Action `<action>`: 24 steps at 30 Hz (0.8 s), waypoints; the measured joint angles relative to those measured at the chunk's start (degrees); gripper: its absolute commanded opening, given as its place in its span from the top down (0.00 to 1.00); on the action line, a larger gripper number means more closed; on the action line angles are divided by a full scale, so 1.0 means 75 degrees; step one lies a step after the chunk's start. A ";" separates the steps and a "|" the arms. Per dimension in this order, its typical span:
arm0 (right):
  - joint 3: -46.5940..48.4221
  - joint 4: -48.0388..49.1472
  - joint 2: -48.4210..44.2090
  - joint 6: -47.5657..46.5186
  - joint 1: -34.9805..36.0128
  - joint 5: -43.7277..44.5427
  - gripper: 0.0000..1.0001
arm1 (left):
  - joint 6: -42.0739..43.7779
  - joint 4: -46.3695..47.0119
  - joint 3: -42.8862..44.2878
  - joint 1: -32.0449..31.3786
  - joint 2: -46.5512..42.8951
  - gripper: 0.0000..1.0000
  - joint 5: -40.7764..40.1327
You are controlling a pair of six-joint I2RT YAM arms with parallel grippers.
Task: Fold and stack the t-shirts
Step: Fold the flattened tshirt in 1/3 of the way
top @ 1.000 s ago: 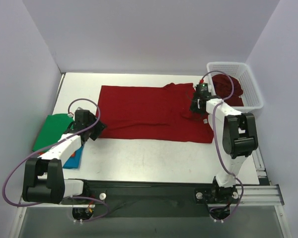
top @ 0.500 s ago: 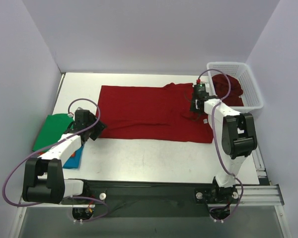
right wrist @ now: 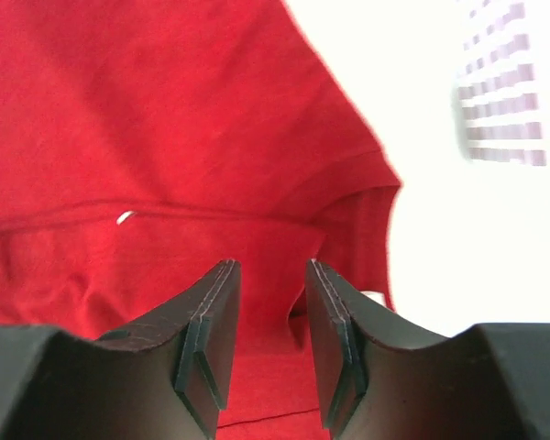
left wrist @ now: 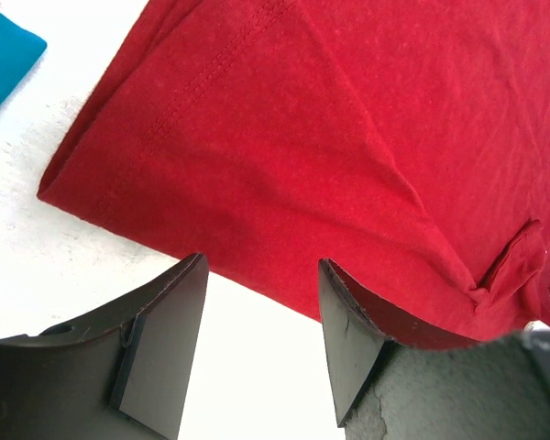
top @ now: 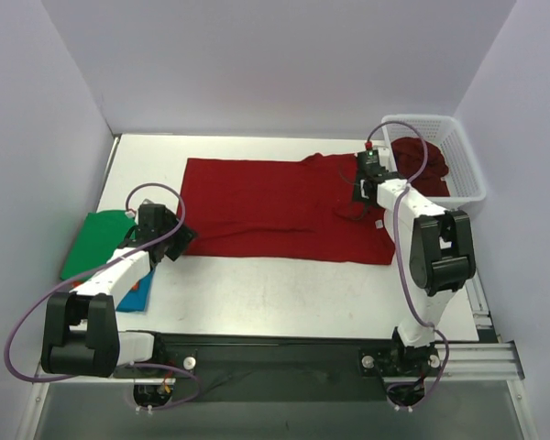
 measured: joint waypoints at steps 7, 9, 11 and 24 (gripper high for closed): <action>0.0248 -0.0440 -0.0032 0.0545 -0.0181 0.0201 0.63 | 0.0003 0.0000 -0.0038 0.0003 0.0000 0.38 0.0000; 0.0265 -0.0615 -0.0079 0.0635 -0.0064 0.0216 0.62 | 0.0003 0.0000 -0.0041 0.0000 -0.0003 0.38 0.0000; 0.0443 -0.0804 -0.0087 0.0676 0.0102 0.0166 0.62 | 0.0003 0.0000 -0.0041 0.0000 -0.0006 0.38 0.0000; 0.2812 -0.1789 0.1772 0.1256 0.0501 -0.0673 0.62 | 0.0003 0.0000 -0.0041 -0.0003 -0.0009 0.38 0.0003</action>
